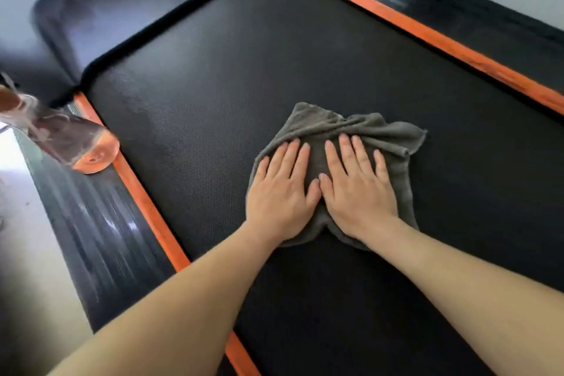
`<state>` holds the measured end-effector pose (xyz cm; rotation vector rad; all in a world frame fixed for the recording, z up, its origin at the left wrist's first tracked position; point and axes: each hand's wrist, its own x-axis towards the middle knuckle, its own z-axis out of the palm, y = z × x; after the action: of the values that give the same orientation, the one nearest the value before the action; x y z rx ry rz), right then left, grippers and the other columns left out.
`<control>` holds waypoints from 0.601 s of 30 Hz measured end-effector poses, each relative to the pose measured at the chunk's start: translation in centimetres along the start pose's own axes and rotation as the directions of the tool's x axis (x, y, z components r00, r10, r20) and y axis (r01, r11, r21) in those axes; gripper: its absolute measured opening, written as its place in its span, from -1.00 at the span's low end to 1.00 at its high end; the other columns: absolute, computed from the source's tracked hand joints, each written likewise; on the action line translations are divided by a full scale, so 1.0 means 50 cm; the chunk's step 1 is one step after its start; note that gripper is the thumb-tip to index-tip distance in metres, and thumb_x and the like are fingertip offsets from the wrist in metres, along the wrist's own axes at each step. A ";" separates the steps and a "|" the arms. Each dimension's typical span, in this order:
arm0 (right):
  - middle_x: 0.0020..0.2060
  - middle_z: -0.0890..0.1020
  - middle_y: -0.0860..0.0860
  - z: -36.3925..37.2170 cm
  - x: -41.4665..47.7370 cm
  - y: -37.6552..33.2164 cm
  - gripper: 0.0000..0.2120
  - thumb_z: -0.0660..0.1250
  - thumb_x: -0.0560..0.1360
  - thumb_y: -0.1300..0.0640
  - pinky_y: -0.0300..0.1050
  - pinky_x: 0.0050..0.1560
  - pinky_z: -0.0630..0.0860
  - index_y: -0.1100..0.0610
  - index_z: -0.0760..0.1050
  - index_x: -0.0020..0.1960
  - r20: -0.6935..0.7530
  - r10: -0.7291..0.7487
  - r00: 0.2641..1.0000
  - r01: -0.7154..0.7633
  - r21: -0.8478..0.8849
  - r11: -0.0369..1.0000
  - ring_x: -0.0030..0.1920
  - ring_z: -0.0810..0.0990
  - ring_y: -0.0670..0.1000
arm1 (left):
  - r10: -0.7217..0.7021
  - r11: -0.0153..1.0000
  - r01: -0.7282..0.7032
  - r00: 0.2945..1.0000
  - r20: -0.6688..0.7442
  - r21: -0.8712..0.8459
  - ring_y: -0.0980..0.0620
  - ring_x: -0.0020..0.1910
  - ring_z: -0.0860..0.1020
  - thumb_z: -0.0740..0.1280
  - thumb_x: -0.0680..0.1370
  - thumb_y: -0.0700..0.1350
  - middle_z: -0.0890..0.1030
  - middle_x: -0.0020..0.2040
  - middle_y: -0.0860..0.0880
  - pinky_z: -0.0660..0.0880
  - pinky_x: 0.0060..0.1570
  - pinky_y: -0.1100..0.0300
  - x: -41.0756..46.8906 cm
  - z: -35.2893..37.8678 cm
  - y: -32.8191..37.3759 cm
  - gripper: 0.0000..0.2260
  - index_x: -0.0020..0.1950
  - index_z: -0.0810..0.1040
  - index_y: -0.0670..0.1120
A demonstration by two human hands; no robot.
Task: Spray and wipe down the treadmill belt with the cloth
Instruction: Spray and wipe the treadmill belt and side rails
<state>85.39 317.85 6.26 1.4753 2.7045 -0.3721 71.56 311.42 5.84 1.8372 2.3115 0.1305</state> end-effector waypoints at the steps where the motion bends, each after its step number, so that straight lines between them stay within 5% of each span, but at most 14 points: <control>1: 0.62 -0.02 0.06 -0.001 0.045 -0.040 -0.38 -0.24 0.62 -0.15 0.15 0.55 -0.15 0.04 -0.06 0.63 -0.003 -0.040 0.999 0.040 0.007 0.999 0.61 -0.09 0.06 | -0.048 0.999 0.048 0.999 -0.010 0.009 0.02 0.60 0.01 -0.12 0.59 0.23 0.07 0.63 -0.02 -0.05 0.54 0.01 0.017 -0.011 -0.047 -0.36 0.63 0.05 -0.02; 9: 0.62 -0.12 0.00 0.035 0.246 -0.309 -0.47 -0.17 0.69 -0.08 0.13 0.56 -0.22 0.01 -0.13 0.63 0.063 -0.342 0.938 0.345 -0.036 0.938 0.60 -0.19 0.02 | -0.484 0.875 0.484 0.875 -0.034 -0.011 -0.02 0.61 -0.09 -0.03 0.67 0.14 -0.07 0.64 -0.05 -0.15 0.54 -0.06 0.038 -0.047 -0.307 -0.41 0.63 -0.06 -0.08; 13: 0.62 -0.12 0.00 0.034 0.209 -0.295 -0.47 -0.17 0.70 -0.06 0.12 0.57 -0.18 0.04 -0.13 0.63 0.108 -0.474 0.874 0.482 -0.073 0.873 0.61 -0.18 0.02 | -0.602 0.798 0.599 0.797 -0.051 -0.065 -0.05 0.61 -0.10 -0.03 0.67 0.13 -0.07 0.64 -0.09 -0.12 0.53 -0.14 -0.001 -0.029 -0.267 -0.41 0.63 -0.06 -0.11; 18: 0.62 -0.13 -0.03 0.034 0.055 -0.207 -0.45 -0.24 0.66 -0.04 0.09 0.57 -0.20 0.05 -0.14 0.63 0.170 -0.520 0.837 0.529 -0.009 0.848 0.60 -0.19 0.00 | -0.600 0.799 0.601 0.800 0.025 -0.035 -0.06 0.60 -0.17 -0.04 0.66 0.12 -0.13 0.63 -0.11 -0.16 0.54 -0.14 -0.103 -0.009 -0.148 -0.39 0.62 -0.12 -0.14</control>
<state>75.14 314.33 6.17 0.6215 2.9097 -0.4046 65.50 304.72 5.38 0.9903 2.7265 0.0713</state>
